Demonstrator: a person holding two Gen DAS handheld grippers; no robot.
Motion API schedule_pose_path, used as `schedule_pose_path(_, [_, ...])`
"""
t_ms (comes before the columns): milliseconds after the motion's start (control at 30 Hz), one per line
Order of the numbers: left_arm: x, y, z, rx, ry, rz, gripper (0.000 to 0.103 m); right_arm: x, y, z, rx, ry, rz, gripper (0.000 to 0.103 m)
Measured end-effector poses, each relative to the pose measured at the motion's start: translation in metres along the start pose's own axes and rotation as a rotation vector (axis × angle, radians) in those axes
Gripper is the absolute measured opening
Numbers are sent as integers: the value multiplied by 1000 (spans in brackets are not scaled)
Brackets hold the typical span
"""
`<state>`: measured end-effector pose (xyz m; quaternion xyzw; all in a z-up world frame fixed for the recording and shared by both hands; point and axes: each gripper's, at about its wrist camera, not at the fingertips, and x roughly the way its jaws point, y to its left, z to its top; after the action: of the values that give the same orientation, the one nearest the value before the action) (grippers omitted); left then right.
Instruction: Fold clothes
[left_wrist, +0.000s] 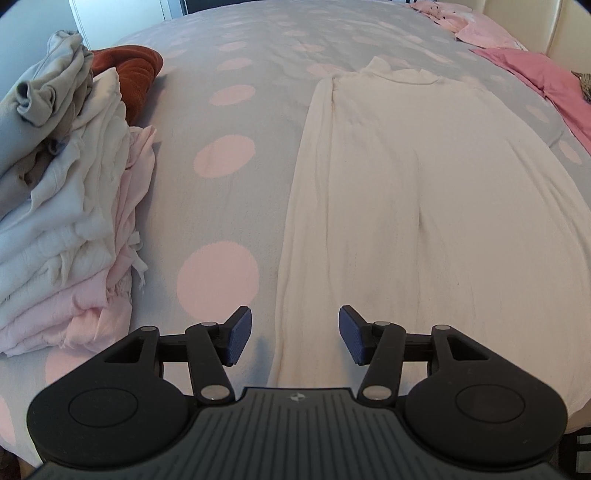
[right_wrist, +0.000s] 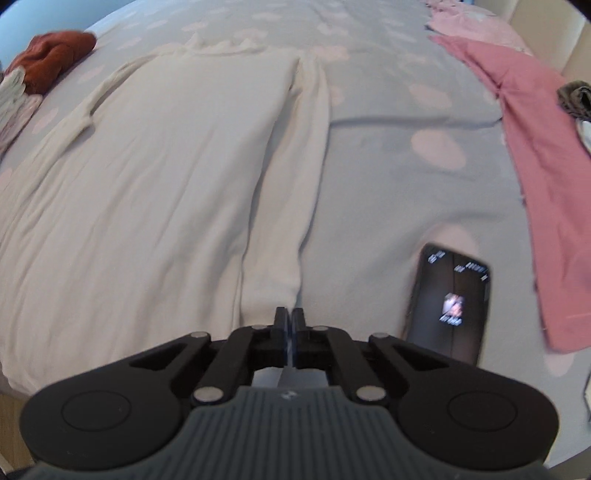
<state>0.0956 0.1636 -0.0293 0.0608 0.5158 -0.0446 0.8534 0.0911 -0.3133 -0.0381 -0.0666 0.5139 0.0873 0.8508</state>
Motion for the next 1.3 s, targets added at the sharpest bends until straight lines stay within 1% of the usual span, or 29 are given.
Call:
schedule_pose_path(133, [7, 3, 1, -13, 23, 0, 52, -19, -26, 36, 53, -36, -69, 2])
schedule_pose_path(267, [16, 2, 0, -17, 47, -5, 52, -32, -58, 72, 103, -80, -168, 2])
schedule_pose_path(333, [22, 1, -1, -13, 70, -5, 52, -33, -76, 86, 127, -83, -226, 2])
schedule_pose_path(400, [29, 1, -3, -3, 91, 1, 52, -29, -96, 98, 146, -82, -305, 2])
schedule_pose_path(467, [33, 3, -6, -7, 97, -7, 52, -26, -120, 108, 168, -85, -398, 2])
schedule_pose_path(567, [35, 6, -6, -30, 100, -26, 52, -23, -161, 122, 243, -101, -521, 2])
schedule_pose_path(667, [36, 5, -5, -27, 99, -42, 43, -17, -183, 123, 302, -98, -592, 2])
schedule_pose_path(733, [36, 2, -4, -15, 93, -50, 32, -9, -190, 120, 329, -98, -634, 3])
schedule_pose_path(767, [36, 0, -4, -6, 92, -55, 29, -5, -190, 118, 336, -104, -640, 4])
schedule_pose_path(800, [36, -2, -3, 5, 88, -57, 24, -2, -188, 115, 335, -111, -635, 6])
schedule_pose_path(833, [36, -4, -3, 16, 84, -59, 17, 0, -184, 112, 328, -114, -629, 10])
schedule_pose_path(867, [36, -6, -2, 27, 80, -61, 13, 1, -179, 109, 318, -114, -617, 30])
schedule_pose_path(900, [36, -7, -2, 32, 76, -61, 9, 2, -174, 108, 308, -114, -604, 44])
schedule_pose_path(933, [34, -8, -2, 36, 73, -62, 9, 0, -166, 107, 290, -118, -581, 52])
schedule_pose_path(1033, [25, -9, 1, 29, 43, -55, 8, -14, -139, 103, 239, -145, -485, 52])
schedule_pose_path(1100, [13, -4, 5, 2, 7, -47, 8, -26, -118, 100, 212, -173, -408, 52])
schedule_pose_path(1167, [-2, 1, 14, -17, -37, -22, 8, -35, -99, 96, 188, -189, -347, 54])
schedule_pose_path(1233, [-20, 12, 30, -57, -100, 19, 7, -38, -83, 91, 161, -182, -290, 54])
schedule_pose_path(1300, [-38, 25, 51, -94, -178, 70, 7, -35, -65, 85, 118, -153, -243, 55])
